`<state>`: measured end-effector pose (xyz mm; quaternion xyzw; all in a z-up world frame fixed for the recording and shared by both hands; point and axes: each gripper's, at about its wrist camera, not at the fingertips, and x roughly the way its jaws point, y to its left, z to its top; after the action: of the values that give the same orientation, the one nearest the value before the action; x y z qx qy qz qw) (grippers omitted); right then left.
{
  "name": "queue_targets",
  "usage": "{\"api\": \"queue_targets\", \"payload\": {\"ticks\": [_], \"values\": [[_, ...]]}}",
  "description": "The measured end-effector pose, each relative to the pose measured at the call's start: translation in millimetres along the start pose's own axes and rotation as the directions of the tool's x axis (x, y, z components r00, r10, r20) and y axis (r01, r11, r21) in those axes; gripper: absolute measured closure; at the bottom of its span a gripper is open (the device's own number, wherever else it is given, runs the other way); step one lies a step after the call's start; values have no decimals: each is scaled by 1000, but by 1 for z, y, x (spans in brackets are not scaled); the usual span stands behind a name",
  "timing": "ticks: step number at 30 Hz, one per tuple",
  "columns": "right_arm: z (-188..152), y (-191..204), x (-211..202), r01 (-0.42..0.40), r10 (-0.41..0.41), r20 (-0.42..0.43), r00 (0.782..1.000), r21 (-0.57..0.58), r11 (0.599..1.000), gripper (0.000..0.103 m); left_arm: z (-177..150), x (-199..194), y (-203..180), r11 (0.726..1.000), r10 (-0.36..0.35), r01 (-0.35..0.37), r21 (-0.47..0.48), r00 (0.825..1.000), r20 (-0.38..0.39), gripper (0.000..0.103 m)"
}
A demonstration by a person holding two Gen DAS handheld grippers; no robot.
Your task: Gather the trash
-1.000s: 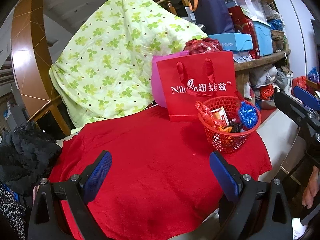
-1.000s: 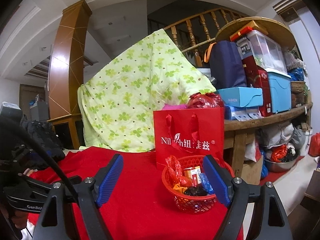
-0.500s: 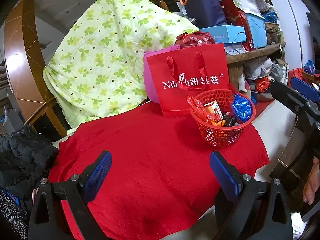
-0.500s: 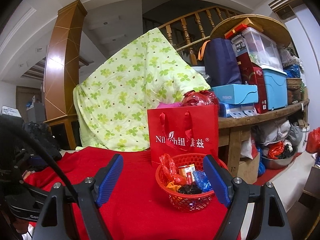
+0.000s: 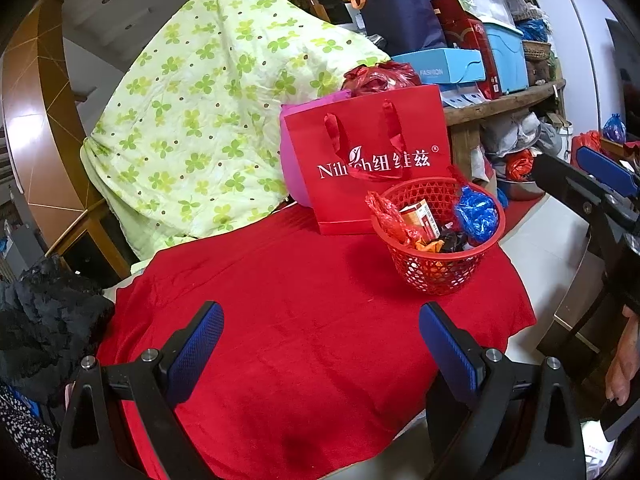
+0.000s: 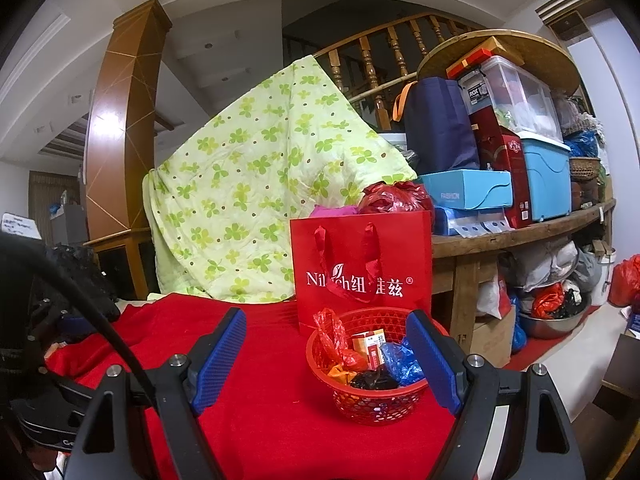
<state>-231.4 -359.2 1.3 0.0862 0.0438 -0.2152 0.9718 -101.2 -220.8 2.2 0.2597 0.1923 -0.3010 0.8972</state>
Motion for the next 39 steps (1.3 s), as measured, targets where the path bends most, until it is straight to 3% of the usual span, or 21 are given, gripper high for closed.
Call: {"api": "queue_targets", "payload": {"ticks": [18,33,39], "values": [[1,-6,3,15,-15,-15,1000,6,1000,15,1,5,-7,1000,-3,3,15,1000,-14,5],[-5,-15,20,57,-52,-111,992,40,998,15,-1,11,-9,1000,-2,2,13,999,-34,5],[-4,-19,20,57,-52,-112,992,44,997,15,-1,12,-11,1000,-2,2,11,999,-36,5]]}}
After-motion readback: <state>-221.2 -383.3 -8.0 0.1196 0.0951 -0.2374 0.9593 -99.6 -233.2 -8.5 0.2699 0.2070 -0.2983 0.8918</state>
